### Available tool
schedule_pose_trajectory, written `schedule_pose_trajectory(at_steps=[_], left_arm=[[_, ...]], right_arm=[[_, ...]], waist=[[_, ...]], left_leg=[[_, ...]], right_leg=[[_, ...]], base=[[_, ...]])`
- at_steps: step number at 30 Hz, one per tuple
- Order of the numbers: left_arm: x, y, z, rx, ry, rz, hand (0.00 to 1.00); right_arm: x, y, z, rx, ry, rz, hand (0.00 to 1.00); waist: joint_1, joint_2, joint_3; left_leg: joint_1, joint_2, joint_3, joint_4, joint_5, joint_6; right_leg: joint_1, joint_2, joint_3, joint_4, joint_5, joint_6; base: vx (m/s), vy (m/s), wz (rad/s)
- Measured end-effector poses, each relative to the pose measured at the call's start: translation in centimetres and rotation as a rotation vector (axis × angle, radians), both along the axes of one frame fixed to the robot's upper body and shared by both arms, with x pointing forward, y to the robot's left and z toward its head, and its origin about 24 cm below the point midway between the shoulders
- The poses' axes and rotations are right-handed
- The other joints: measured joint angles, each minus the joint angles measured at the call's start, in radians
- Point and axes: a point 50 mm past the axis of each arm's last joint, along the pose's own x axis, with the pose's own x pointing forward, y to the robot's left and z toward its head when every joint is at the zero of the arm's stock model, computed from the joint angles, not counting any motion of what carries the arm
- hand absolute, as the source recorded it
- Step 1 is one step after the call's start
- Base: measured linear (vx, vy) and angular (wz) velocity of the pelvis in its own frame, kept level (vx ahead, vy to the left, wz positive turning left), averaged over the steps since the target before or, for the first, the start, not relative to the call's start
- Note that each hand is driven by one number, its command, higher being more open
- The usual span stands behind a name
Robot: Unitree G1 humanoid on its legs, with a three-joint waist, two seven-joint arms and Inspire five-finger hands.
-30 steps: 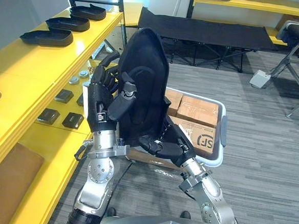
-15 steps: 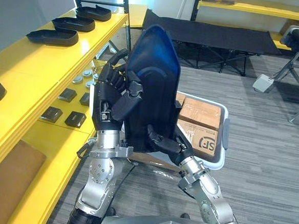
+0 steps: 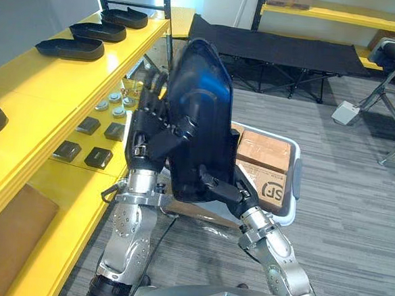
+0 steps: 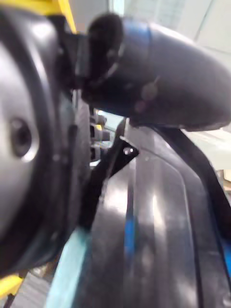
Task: Walk over and take three plastic housings, then place them on the shelf
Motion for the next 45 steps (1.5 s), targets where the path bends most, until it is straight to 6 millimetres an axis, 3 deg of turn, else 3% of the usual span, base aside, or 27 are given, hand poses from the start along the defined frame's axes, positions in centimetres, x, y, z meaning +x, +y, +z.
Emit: schedule_pose_trajectory(at_steps=[9,23,24,31,36,45], left_arm=[[0.3,0.5,-1.0,0.126,0.063,-0.180,1.00],[0.4,1.0,-4.9,0.178,0.290,-0.220,1.00],[0.4,1.0,-5.1,0.172,0.304,-0.223,0.00],[0.4,0.9,-7.3,-0.117,0.434,-0.320,0.00],[0.3,1.2,-7.7,-0.253,0.438,-0.357,0.00],[0.5,2.2,-7.9,-0.301,0.421,-0.308,0.00]], right_arm=[[0.2,-1.3,0.0,-0.033,-0.002,-0.028,0.00],[0.2,-1.1,-0.2,-0.086,-0.004,-0.005,0.00],[0.2,-1.1,-0.2,-0.091,0.000,-0.006,0.00],[0.2,-1.3,-1.1,-0.116,0.043,-0.015,0.00],[0.2,-1.2,-1.0,-0.126,0.033,-0.013,0.00],[1.0,-0.4,-0.3,-0.172,-0.033,-0.018,0.00]], waist=[[-0.001,0.003,-0.001],[0.004,0.025,-0.010],[0.005,0.025,-0.009],[0.013,0.028,-0.007],[0.013,0.030,-0.002],[0.013,0.012,0.016]], left_leg=[[0.000,0.000,0.002,0.000,-0.001,0.000],[-0.005,0.000,-0.001,0.002,-0.002,0.000],[-0.005,0.000,-0.001,0.002,-0.002,0.000],[-0.006,0.000,-0.001,0.001,-0.002,0.000],[-0.006,0.000,-0.001,0.001,-0.002,0.000],[-0.005,0.000,-0.002,0.000,-0.001,0.000]], right_leg=[[-0.001,0.000,0.002,0.000,0.004,0.006],[0.001,0.000,0.001,0.000,0.005,0.007],[0.001,0.000,0.001,0.000,0.005,0.008],[0.001,0.000,0.000,0.000,0.005,0.008],[0.002,0.000,0.000,0.000,0.005,0.008],[0.002,0.000,0.000,0.000,0.005,0.008]], base=[[0.00,0.000,0.00],[0.00,0.000,0.00],[0.00,0.000,0.00],[0.00,0.000,0.00],[0.00,0.000,0.00],[0.00,0.000,0.00]])
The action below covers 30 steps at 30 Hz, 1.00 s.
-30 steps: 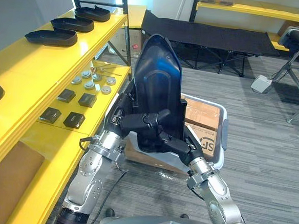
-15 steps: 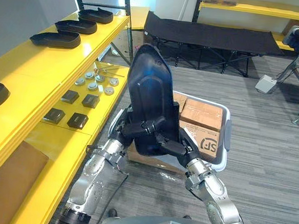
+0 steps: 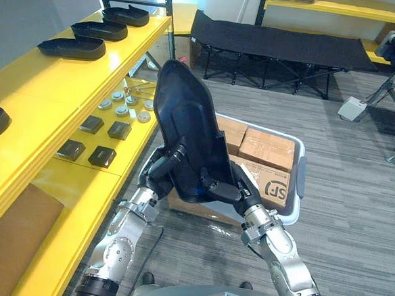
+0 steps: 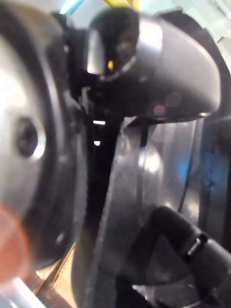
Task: Walk over and take three plastic housings, then place them on the shelf
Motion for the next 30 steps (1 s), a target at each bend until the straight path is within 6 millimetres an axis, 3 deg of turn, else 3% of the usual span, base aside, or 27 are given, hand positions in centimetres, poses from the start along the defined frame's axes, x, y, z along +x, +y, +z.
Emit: schedule_pose_trajectory(at_steps=[1,2,10,13,18,24,30], left_arm=[[0.0,0.0,0.0,0.000,-0.001,0.000,0.00],[0.0,0.1,0.0,0.000,-0.003,0.001,0.00],[0.1,0.2,0.5,0.055,-0.040,0.023,0.00],[0.2,0.1,1.6,0.145,-0.098,0.076,0.00],[-0.1,1.2,3.9,0.331,-0.215,0.294,0.00],[-0.4,3.5,4.8,0.534,-0.241,0.562,0.00],[-0.6,4.0,5.2,0.667,-0.246,0.707,0.00]], right_arm=[[0.0,0.0,0.0,0.000,0.000,0.000,0.00],[0.0,0.1,0.0,0.001,-0.001,0.000,1.00],[0.0,0.3,0.3,0.016,-0.012,0.022,1.00],[0.0,0.5,0.6,0.031,-0.026,0.016,1.00],[0.3,-0.2,0.9,0.029,-0.034,-0.066,1.00],[0.7,-1.9,1.6,0.019,-0.062,-0.175,1.00],[0.0,-2.5,1.0,0.039,-0.037,-0.211,1.00]], waist=[[0.000,-0.002,0.001],[0.000,-0.004,0.003],[-0.005,-0.006,0.004],[-0.004,-0.006,0.004],[-0.007,-0.007,0.008],[-0.010,-0.010,0.017],[-0.010,-0.013,0.020]], left_leg=[[0.000,0.000,0.000,0.000,0.000,0.000],[0.000,0.000,0.000,0.000,0.000,0.000],[0.000,0.000,0.000,0.000,-0.002,0.001],[0.001,0.000,0.000,0.001,-0.003,0.002],[0.010,0.000,0.000,0.001,-0.007,0.004],[0.011,0.000,0.001,0.002,-0.008,0.003],[0.012,0.000,0.004,0.006,-0.014,-0.002]], right_leg=[[0.000,0.000,0.000,0.000,0.000,0.000],[0.000,0.000,0.000,0.000,0.000,0.000],[0.001,0.000,0.000,0.000,0.000,0.000],[0.002,0.000,-0.001,0.000,-0.001,0.000],[0.012,0.000,-0.001,0.000,-0.004,0.000],[0.012,0.000,0.000,0.000,-0.004,0.000],[0.012,0.000,0.003,0.000,-0.005,0.002]], base=[[0.00,0.000,0.00],[0.00,0.000,0.00],[0.00,0.000,0.00],[0.00,0.000,0.00],[0.00,0.000,0.00],[0.00,0.000,0.00],[0.00,0.000,0.00]])
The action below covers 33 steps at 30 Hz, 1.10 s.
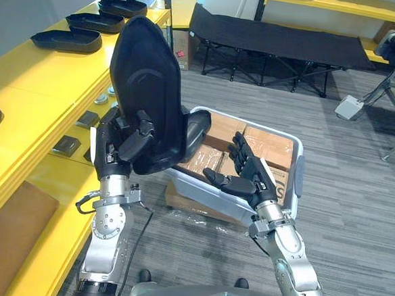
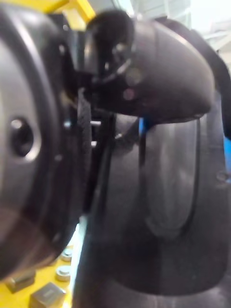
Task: Walk over and take three plastic housings, then place them on the shelf
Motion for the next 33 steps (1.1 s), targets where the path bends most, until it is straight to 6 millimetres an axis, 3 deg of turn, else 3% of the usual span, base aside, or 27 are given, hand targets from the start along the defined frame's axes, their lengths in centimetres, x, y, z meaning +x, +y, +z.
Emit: schedule_pose_trajectory(at_steps=[4,7,10,13,17,22,27,30,33], left_arm=[[-0.3,0.4,0.1,0.009,-0.017,0.063,0.00],[-1.1,1.0,0.6,-0.010,-0.068,0.089,0.00],[-2.2,2.0,1.0,-0.243,-0.158,0.038,0.00],[-2.5,2.4,1.0,-0.294,-0.187,0.069,0.00],[-2.8,3.1,0.9,-0.340,-0.201,0.078,0.00],[-4.4,3.7,1.7,-0.357,-0.254,0.065,0.00],[-7.6,7.2,2.7,-0.330,-0.338,0.125,0.00],[-8.4,7.8,2.6,-0.345,-0.363,0.139,0.00],[-8.5,7.4,2.4,-0.328,-0.356,0.092,0.00]], right_arm=[[-1.1,-1.1,-0.7,0.037,0.031,-0.069,1.00],[-2.2,-3.1,-1.3,0.031,0.066,-0.162,1.00],[-3.1,-4.8,-1.7,0.023,0.082,-0.238,1.00],[-3.0,-5.1,-1.5,0.022,0.063,-0.244,1.00],[-2.0,-4.0,-0.8,0.058,0.019,-0.188,1.00],[-0.3,-1.9,-0.5,0.020,-0.008,-0.086,1.00],[0.6,0.1,-0.5,-0.053,-0.024,-0.005,1.00],[1.8,0.7,0.1,-0.090,-0.062,0.020,1.00],[2.4,0.8,0.6,-0.092,-0.083,0.018,1.00]], waist=[[-0.003,0.001,0.001],[-0.008,0.003,0.003],[-0.008,0.014,0.012],[-0.003,0.017,0.013],[0.007,0.016,0.013],[0.076,0.014,0.014],[0.170,0.003,0.022],[0.187,-0.007,0.027],[0.183,-0.013,0.031]], left_leg=[[0.001,0.000,0.009,0.013,-0.013,0.000],[0.004,0.000,0.012,0.013,-0.017,0.001],[0.015,0.000,0.027,0.014,-0.022,0.001],[0.014,0.001,0.026,0.018,-0.024,0.001],[-0.020,-0.002,-0.018,0.046,-0.035,0.005],[-0.048,-0.023,-0.138,0.053,-0.028,0.007],[-0.058,-0.040,-0.231,0.046,-0.018,0.002],[-0.058,-0.042,-0.240,0.046,-0.019,0.002],[-0.068,-0.044,-0.252,0.051,-0.019,0.003]], right_leg=[[0.000,0.000,0.009,0.000,-0.001,0.002],[0.000,-0.001,0.011,0.000,-0.005,0.005],[0.002,-0.002,0.020,0.000,-0.007,0.006],[0.002,-0.002,0.020,0.000,-0.008,0.006],[0.017,-0.006,-0.023,0.000,-0.011,0.007],[0.085,-0.013,-0.148,0.001,-0.032,0.020],[0.126,-0.021,-0.240,0.031,-0.074,0.030],[0.126,-0.025,-0.248,0.047,-0.083,0.031],[0.124,-0.031,-0.262,0.072,-0.102,0.025]], base=[[0.00,0.001,-0.07],[0.00,0.000,-0.03],[0.01,0.004,-0.11],[0.00,0.000,0.00],[-0.01,0.001,0.30],[0.01,-0.003,0.72],[0.02,-0.019,0.54],[0.01,-0.012,0.12],[-0.01,-0.009,0.20]])
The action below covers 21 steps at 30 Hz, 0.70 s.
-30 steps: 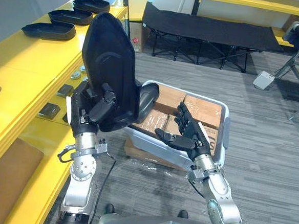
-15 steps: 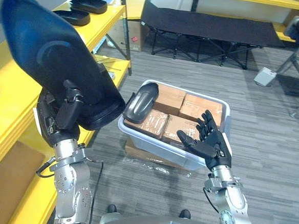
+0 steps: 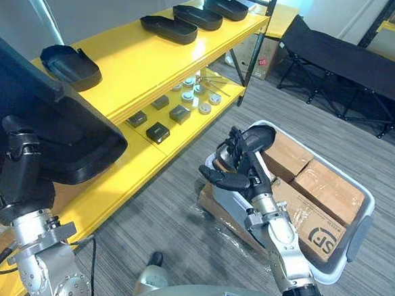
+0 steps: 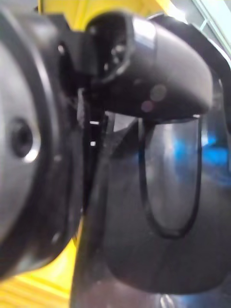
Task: Walk over and take three plastic housings, then place them on the shelf
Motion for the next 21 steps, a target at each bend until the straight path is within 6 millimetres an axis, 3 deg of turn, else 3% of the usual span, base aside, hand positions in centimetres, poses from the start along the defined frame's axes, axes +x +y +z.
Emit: schedule_pose_trajectory(at_steps=[2,3,4,5,7,11,16,19,21], left_arm=[[0.4,-0.7,0.0,0.008,-0.009,-0.058,0.00],[1.2,-1.6,-0.1,0.014,-0.016,-0.133,0.00],[1.7,-2.1,-0.1,0.018,-0.021,-0.176,0.00],[2.6,-3.2,-0.4,0.022,-0.027,-0.255,0.00],[2.9,-3.8,-0.5,0.018,-0.027,-0.290,0.00],[2.4,-2.5,-0.7,0.007,0.009,-0.206,0.00],[2.1,-2.5,-0.9,0.021,0.040,-0.197,0.00],[2.1,-2.8,-0.6,0.069,0.038,-0.209,0.00],[2.0,-3.0,0.1,0.111,0.015,-0.229,0.00]], right_arm=[[0.0,-0.3,0.0,-0.002,0.001,-0.016,1.00],[-0.3,-1.1,-0.2,-0.004,0.008,-0.063,1.00],[-0.5,-1.7,-0.3,-0.006,0.015,-0.090,1.00],[-0.9,-3.0,-0.7,-0.018,0.035,-0.153,1.00],[-1.3,-4.0,-1.0,-0.026,0.045,-0.183,1.00],[-1.2,-3.1,-0.5,0.033,-0.001,-0.101,1.00],[-0.6,-1.9,1.0,0.119,-0.086,-0.012,1.00],[0.4,-0.6,2.2,0.134,-0.141,0.026,1.00],[0.7,-0.4,2.9,0.144,-0.179,0.020,1.00]], waist=[[-0.027,-0.004,0.001],[-0.063,0.001,0.005],[-0.076,0.007,0.008],[-0.082,0.020,0.022],[-0.071,0.016,0.029],[-0.071,0.012,0.041],[-0.062,0.023,0.051],[-0.033,0.013,0.066],[-0.012,-0.006,0.078]], left_leg=[[-0.053,-0.010,0.001,0.027,0.010,0.010],[-0.088,0.005,0.091,0.041,0.018,0.052],[-0.097,0.025,0.163,0.055,0.034,0.068],[-0.098,0.035,0.248,0.063,0.087,0.051],[-0.090,0.006,0.249,0.049,0.093,0.054],[-0.051,0.001,0.287,0.024,0.098,0.057],[-0.043,0.001,0.295,-0.008,0.114,0.064],[-0.112,-0.018,0.268,0.150,0.034,0.067],[-0.150,-0.053,0.261,0.283,-0.062,0.100]], right_leg=[[0.002,-0.016,-0.050,0.038,-0.025,0.014],[0.015,-0.030,-0.114,0.069,-0.044,0.023],[0.026,-0.034,-0.140,0.085,-0.047,0.025],[0.045,-0.056,-0.171,0.123,-0.060,0.036],[0.040,-0.088,-0.166,0.142,-0.070,0.039],[0.034,-0.102,-0.123,0.142,-0.070,0.039],[0.017,-0.112,-0.107,0.176,-0.108,0.039],[0.023,-0.164,-0.122,0.243,-0.135,0.038],[0.059,-0.219,-0.159,0.297,-0.155,0.012]], base=[[-0.02,-0.015,0.79],[-0.03,0.017,1.18],[-0.01,0.078,1.59],[0.00,0.152,1.00],[-0.02,0.129,0.38],[-0.04,0.014,-0.24],[-0.06,-0.015,-0.03],[-0.01,0.053,0.23],[0.04,0.166,0.54]])
